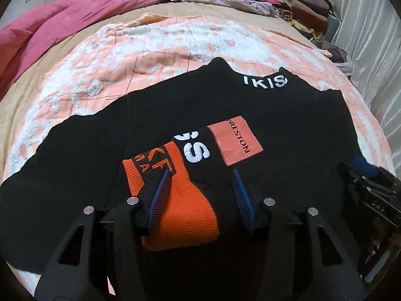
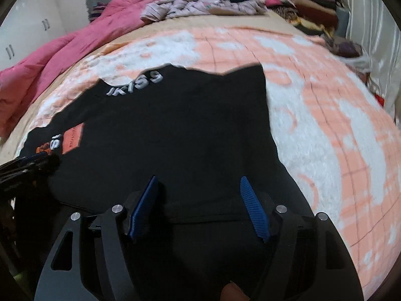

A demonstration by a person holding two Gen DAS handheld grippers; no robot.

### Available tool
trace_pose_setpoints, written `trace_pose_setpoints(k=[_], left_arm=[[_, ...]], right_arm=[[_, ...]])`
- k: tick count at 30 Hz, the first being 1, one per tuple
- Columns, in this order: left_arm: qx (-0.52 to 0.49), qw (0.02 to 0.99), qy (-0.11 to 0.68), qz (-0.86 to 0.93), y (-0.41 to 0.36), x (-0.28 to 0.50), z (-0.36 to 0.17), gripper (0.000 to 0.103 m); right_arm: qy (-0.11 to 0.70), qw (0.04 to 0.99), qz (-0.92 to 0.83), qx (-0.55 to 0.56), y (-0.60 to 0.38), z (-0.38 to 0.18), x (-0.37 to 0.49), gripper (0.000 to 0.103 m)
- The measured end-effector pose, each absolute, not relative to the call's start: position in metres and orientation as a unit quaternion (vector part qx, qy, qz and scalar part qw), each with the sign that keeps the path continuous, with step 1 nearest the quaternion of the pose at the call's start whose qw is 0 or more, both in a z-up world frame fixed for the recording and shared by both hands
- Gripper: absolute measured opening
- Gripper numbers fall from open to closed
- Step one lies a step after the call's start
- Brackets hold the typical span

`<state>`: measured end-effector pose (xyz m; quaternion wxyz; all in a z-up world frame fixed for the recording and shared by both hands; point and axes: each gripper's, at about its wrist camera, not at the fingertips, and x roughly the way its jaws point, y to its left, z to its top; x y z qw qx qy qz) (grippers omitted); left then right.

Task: Fold small clothes
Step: 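Open the left tool off the cuff and move toward the other sleeve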

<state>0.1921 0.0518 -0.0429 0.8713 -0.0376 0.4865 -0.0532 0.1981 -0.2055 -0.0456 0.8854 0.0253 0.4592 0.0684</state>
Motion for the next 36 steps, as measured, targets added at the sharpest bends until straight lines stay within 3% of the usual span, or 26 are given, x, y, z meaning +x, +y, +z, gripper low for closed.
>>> trace_pose_setpoints(k=[4,6,11,14,18,21,26,30,36], left_arm=[[-0.047,0.874,0.481,-0.052,0.057,0.187,-0.039,0.047],[-0.053,0.875,0.478,-0.053,0.059,0.186,-0.036,0.06],[-0.061,0.882,0.464,-0.055,0.062,0.178,-0.025,0.063],[-0.059,0.886,0.457,-0.05,0.064,0.174,-0.019,0.072],[-0.063,0.891,0.447,-0.042,0.07,0.167,-0.01,0.074],[-0.071,0.894,0.442,-0.037,0.077,0.162,-0.005,0.085],[-0.069,0.896,0.438,-0.02,0.086,0.149,0.001,0.086],[-0.068,0.903,0.424,-0.003,0.096,0.136,0.015,0.093],[-0.068,0.908,0.412,0.02,0.112,0.12,0.029,0.093]], right_arm=[[0.454,0.887,0.075,0.039,-0.208,-0.04,0.194,0.071],[0.454,0.886,0.078,0.049,-0.21,-0.037,0.192,0.075],[0.441,0.891,0.081,0.064,-0.211,-0.021,0.185,0.089],[0.427,0.898,0.086,0.069,-0.21,-0.011,0.18,0.094],[0.415,0.903,0.092,0.07,-0.209,0.001,0.176,0.097],[0.405,0.908,0.094,0.06,-0.205,0.01,0.17,0.098],[0.396,0.91,0.103,0.061,-0.199,0.021,0.163,0.098],[0.39,0.912,0.118,0.052,-0.187,0.028,0.157,0.098],[0.378,0.913,0.148,0.044,-0.166,0.042,0.147,0.098]])
